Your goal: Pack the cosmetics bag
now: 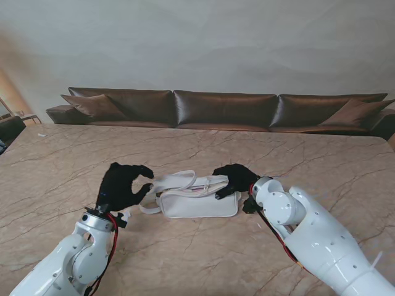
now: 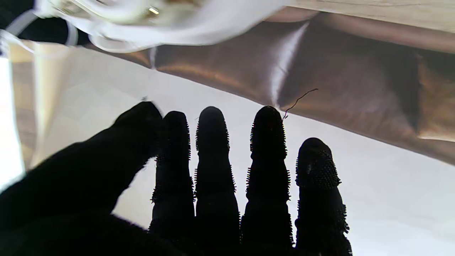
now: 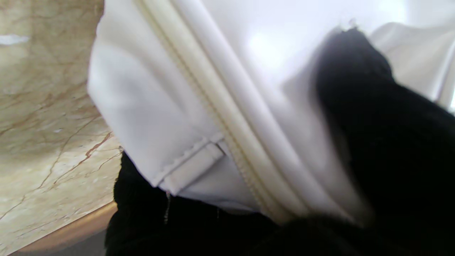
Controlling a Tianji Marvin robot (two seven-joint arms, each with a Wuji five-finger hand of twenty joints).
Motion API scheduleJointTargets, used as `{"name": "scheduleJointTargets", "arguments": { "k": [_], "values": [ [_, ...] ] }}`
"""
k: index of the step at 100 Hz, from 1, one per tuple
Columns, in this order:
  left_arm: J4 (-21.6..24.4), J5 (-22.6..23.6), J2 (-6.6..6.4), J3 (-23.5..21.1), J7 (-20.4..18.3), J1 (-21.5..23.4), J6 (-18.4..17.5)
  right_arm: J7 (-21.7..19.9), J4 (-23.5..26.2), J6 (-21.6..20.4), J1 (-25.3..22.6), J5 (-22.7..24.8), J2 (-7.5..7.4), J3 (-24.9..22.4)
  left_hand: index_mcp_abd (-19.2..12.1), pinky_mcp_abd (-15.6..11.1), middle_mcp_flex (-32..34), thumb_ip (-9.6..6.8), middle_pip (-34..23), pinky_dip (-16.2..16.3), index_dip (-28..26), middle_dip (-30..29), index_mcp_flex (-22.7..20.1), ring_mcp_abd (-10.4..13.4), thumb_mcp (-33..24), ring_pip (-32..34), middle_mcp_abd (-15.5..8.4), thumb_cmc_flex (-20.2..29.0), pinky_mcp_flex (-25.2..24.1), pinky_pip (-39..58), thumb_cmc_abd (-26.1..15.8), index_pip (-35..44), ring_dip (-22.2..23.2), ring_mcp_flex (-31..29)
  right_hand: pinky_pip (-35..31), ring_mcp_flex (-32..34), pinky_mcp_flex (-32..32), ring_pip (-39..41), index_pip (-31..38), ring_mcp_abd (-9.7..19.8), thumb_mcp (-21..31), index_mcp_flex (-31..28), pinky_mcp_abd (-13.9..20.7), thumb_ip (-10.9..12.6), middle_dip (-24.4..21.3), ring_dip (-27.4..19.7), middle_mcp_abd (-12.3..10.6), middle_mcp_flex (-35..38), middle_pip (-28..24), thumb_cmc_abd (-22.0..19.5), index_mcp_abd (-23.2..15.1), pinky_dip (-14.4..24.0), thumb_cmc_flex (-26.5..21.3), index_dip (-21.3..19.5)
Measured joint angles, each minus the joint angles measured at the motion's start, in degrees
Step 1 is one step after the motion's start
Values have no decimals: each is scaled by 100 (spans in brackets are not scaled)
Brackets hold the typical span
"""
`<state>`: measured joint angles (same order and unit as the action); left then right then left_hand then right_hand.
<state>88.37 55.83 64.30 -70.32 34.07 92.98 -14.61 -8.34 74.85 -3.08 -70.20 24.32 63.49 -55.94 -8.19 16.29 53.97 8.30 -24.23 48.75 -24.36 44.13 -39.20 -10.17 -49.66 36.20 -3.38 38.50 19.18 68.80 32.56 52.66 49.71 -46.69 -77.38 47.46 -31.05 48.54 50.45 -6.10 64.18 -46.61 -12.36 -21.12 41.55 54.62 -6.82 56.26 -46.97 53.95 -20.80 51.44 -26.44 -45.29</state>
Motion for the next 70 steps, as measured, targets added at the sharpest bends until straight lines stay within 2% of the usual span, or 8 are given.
{"name": "scheduleJointTargets", "arguments": {
  "k": [8,18,29,36,46,51,61,70],
  "values": [
    [-1,414,-77,266,141,-73,-140,-8,-1,28,27,-11,0,32,-166,-42,181,114,497,-116,155,268,-1,112,-154,4,-136,419,43,6,34,9,-9,-94,-23,39,-5,5,0,0,0,-5,0,0,2,9,0,15,0,0,-1,0,0,-5],
    [5,587,-138,571,191,-218,-265,-28,-6,47,42,-27,-1,41,-299,-89,209,185,597,-187,157,268,-8,185,-213,-82,-199,529,56,0,99,41,-26,-95,-39,40,-6,5,0,0,0,-9,0,0,2,45,0,16,0,0,-1,0,0,-5],
    [210,480,-144,661,-92,-254,-391,-43,-7,48,48,-37,-1,43,-381,-89,556,219,751,-232,392,344,-550,150,-212,-72,-191,529,119,0,99,216,-19,-203,-44,41,-6,5,0,0,0,-11,0,0,3,49,0,17,-1,0,-1,0,-1,-5],
    [417,435,-147,681,-417,-222,-461,-45,-7,48,48,-41,-1,39,-353,-89,612,219,836,-232,650,-381,-648,144,-244,-69,-144,522,269,80,99,210,-61,-301,-45,42,-6,5,0,0,0,-14,0,0,4,51,2,18,-1,0,-1,0,-1,-5],
    [508,954,-201,821,-373,-224,-319,-51,-3,47,43,-41,0,30,-222,-94,650,220,690,-237,797,-1552,-819,144,-396,-74,63,342,449,158,136,88,-154,-513,-45,41,-6,5,0,0,0,-23,0,0,4,51,2,18,-1,0,-1,0,-2,-5],
    [516,954,-214,841,-445,-215,-306,-57,-1,46,43,-43,0,26,-88,-94,647,220,547,-238,863,-1961,-819,144,-403,-81,156,342,433,175,96,-23,-159,-514,-45,42,-6,5,0,0,0,-24,0,0,4,50,4,18,-1,0,-1,0,-2,-5],
    [592,535,-229,824,-1054,-173,-381,-81,0,40,44,-53,0,24,198,-94,420,220,357,-241,963,-2521,-824,135,-386,-205,376,279,355,175,32,-447,-216,-503,-50,41,-6,5,0,0,0,-27,0,0,4,55,13,20,-1,0,-1,0,-6,-5],
    [596,603,-256,856,-1231,-173,-365,-93,0,25,46,-54,-3,23,431,-100,132,220,435,-248,1022,-2787,-826,131,-163,-495,524,119,107,58,-378,-1064,-283,-244,-50,42,-6,5,0,0,0,-30,0,0,4,59,18,21,-1,0,-1,0,-9,-5]
  ]
}}
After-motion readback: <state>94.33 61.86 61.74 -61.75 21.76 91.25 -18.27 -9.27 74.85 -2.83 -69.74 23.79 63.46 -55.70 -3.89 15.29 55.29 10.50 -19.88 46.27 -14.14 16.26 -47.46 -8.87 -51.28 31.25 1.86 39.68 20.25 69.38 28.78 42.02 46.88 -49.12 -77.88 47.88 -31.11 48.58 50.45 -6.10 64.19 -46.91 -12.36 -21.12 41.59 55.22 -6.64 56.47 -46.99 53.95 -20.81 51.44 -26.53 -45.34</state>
